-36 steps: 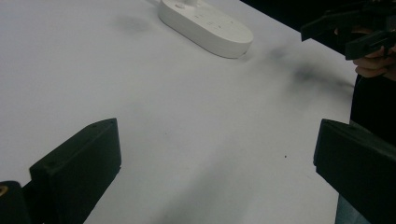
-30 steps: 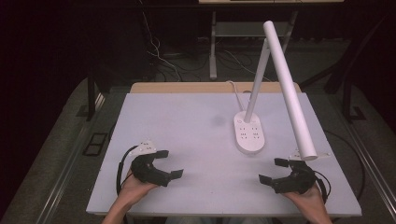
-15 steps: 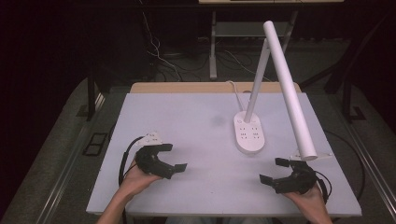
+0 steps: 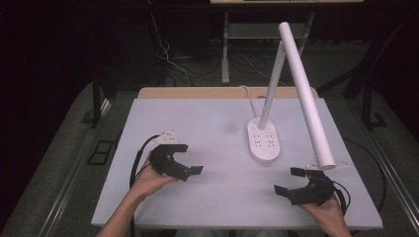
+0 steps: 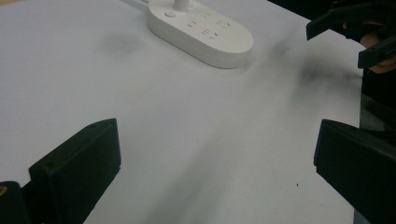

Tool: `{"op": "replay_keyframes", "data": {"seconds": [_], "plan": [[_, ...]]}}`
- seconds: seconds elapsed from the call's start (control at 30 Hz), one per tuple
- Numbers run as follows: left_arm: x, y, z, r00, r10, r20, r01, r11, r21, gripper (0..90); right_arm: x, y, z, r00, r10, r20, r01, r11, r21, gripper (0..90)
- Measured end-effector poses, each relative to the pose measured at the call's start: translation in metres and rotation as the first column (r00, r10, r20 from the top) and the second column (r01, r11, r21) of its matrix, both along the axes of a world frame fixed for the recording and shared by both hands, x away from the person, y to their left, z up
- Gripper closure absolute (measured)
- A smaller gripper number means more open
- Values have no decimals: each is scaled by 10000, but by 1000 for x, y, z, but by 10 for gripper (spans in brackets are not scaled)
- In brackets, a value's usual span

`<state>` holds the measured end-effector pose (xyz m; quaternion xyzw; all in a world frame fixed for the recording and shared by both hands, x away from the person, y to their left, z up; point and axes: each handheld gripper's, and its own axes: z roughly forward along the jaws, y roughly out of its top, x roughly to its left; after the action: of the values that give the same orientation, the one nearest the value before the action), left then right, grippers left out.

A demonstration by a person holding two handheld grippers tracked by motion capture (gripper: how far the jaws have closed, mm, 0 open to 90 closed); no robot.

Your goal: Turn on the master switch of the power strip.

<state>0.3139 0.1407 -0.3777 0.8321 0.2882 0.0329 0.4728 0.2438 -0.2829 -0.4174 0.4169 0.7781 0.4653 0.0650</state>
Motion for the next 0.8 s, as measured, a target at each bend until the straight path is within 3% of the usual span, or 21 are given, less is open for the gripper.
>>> {"op": "replay_keyframes", "data": {"seconds": [0.8], "plan": [[33, -27, 22, 9991, -364, 237, 352, 9982, 482, 0, -1, 2, 0, 9998, 116, -160, -116, 9999, -21, 2]]}}
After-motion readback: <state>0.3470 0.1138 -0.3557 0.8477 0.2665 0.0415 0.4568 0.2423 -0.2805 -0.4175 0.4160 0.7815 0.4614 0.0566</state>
